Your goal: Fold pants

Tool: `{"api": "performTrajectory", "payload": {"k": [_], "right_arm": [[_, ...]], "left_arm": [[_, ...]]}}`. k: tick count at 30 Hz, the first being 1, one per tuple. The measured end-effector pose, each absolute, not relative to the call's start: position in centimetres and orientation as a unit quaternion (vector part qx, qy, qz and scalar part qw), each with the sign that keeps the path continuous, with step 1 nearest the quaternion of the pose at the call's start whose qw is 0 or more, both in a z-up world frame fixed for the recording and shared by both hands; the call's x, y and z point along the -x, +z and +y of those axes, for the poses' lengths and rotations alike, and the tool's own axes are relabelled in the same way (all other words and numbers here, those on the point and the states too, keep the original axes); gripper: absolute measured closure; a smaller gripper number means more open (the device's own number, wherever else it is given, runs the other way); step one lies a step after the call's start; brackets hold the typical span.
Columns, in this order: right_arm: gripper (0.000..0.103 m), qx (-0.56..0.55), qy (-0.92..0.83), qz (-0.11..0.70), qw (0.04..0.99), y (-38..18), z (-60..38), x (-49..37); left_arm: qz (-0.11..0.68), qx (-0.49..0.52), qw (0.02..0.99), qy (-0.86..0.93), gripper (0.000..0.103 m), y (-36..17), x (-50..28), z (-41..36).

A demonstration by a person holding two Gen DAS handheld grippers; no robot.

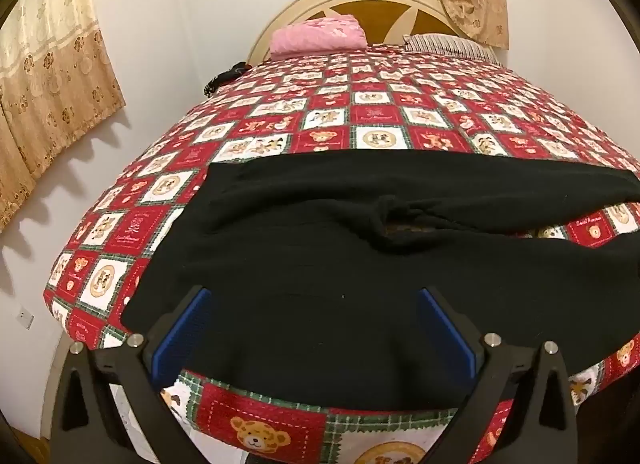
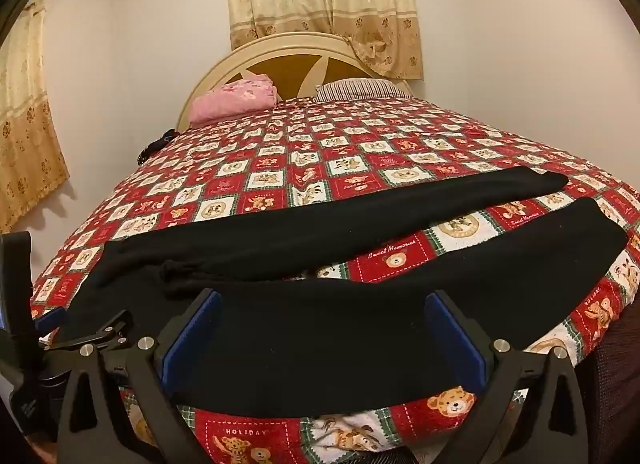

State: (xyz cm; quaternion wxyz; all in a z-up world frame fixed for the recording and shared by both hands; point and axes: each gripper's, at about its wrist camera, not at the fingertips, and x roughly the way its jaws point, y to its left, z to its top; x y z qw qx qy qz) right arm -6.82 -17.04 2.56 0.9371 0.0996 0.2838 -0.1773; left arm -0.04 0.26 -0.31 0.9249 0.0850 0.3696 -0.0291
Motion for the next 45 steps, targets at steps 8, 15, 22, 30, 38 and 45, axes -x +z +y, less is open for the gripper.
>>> {"api": "performTrajectory", "payload": {"k": [8, 15, 22, 30, 38, 45], "right_arm": [[0.001, -0.103, -0.182, 0.287, 0.935, 2.07, -17.00, 6.77], [0.001, -0.099, -0.180, 0.289, 0.935, 2.06, -16.86, 6.71], [0.001, -0.102, -0.182, 0.290, 0.934, 2.07, -16.75, 6.69], [0.001, -0.104, -0.181, 0.291, 0.934, 2.12, -16.82, 6.65], [0.001, -0.105, -0.182, 0.290, 0.934, 2.08, -16.94, 6.66], [0.001, -0.106, -0.184, 0.289, 0.934, 2.10, -16.88, 6.65]], "left_arm": [[0.358, -0.105, 0.928, -0.010, 0.000, -0.13, 0.13, 0.15], [0.357, -0.103, 0.928, -0.010, 0.000, 0.11, 0.14, 0.12], [0.358, -0.105, 0.928, -0.009, 0.000, 0.04, 0.04, -0.04], [0.357, -0.105, 0.928, -0.010, 0.000, 0.08, -0.07, 0.01], [0.357, -0.108, 0.928, -0.006, 0.000, 0.13, -0.09, 0.06], [0.357, -0.108, 0.928, -0.007, 0.000, 0.09, 0.03, 0.01]]}}
